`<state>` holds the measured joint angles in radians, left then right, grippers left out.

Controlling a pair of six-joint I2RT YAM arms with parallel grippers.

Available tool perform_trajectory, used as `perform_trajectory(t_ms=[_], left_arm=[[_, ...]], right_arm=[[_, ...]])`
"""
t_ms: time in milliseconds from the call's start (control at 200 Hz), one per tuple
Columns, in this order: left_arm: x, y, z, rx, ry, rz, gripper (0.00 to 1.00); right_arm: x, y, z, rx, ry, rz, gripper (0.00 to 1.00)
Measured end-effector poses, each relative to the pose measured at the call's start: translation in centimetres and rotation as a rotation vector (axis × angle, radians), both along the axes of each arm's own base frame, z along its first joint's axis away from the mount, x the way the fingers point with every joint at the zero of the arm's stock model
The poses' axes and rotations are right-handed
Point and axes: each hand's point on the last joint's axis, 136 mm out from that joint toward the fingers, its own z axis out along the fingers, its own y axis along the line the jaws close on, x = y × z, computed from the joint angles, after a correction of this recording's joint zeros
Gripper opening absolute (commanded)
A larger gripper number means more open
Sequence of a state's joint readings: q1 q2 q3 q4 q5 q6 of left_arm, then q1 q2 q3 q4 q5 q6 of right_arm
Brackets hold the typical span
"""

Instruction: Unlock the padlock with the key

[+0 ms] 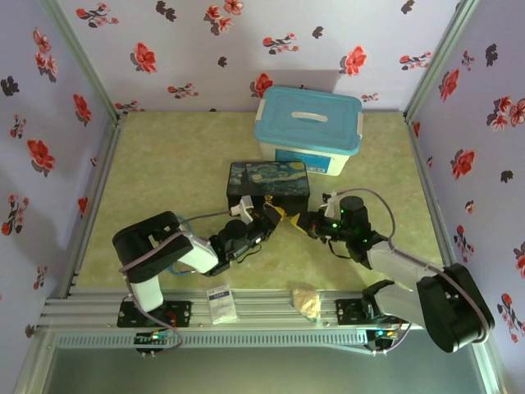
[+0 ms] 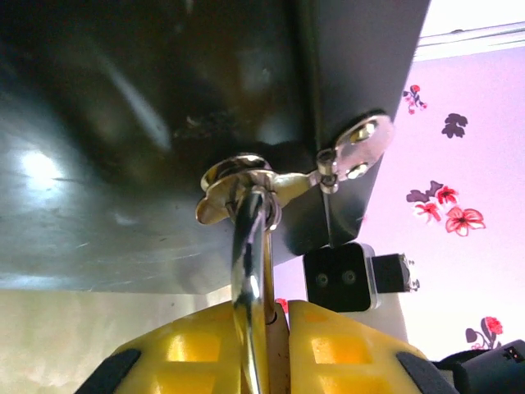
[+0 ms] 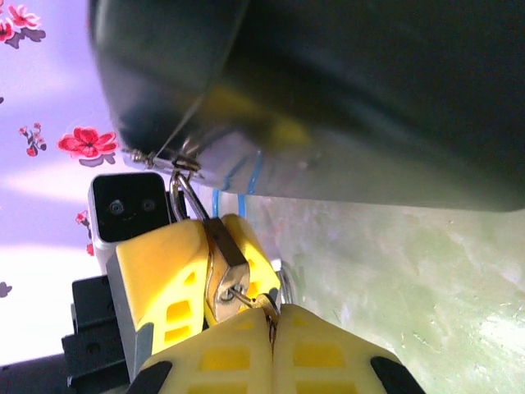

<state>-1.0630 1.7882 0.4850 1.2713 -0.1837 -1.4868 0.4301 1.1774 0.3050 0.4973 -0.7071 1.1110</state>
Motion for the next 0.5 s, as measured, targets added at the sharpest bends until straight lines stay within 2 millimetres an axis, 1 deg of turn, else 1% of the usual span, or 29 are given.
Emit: perform_trajectory(t_ms=[175,280,410,500], left_arm=[[-0.2,-0.1,0.0,-0.002,0.000,-0.007,0.00],[0.2,0.2,0.4,-0.010,-0.008,0.019,0.00],[0.5,0.5,0.6,-0.012,-0.012,0.045,0.00],[0.0,0.2,0.8,-0.018,-0.013,0.031,0.00]], right_arm=[[1.3,0.6,0.4,0.060,0.016,-0.033,0.00],[1.7,1.0,0.7,0.093,0.016,-0.055,0.00],[1.9,1.3,0.8,0.087,-0.013,-0.105,0.00],[1.2,0.7,1.1,0.084,-0.054,-0.151,0.00]])
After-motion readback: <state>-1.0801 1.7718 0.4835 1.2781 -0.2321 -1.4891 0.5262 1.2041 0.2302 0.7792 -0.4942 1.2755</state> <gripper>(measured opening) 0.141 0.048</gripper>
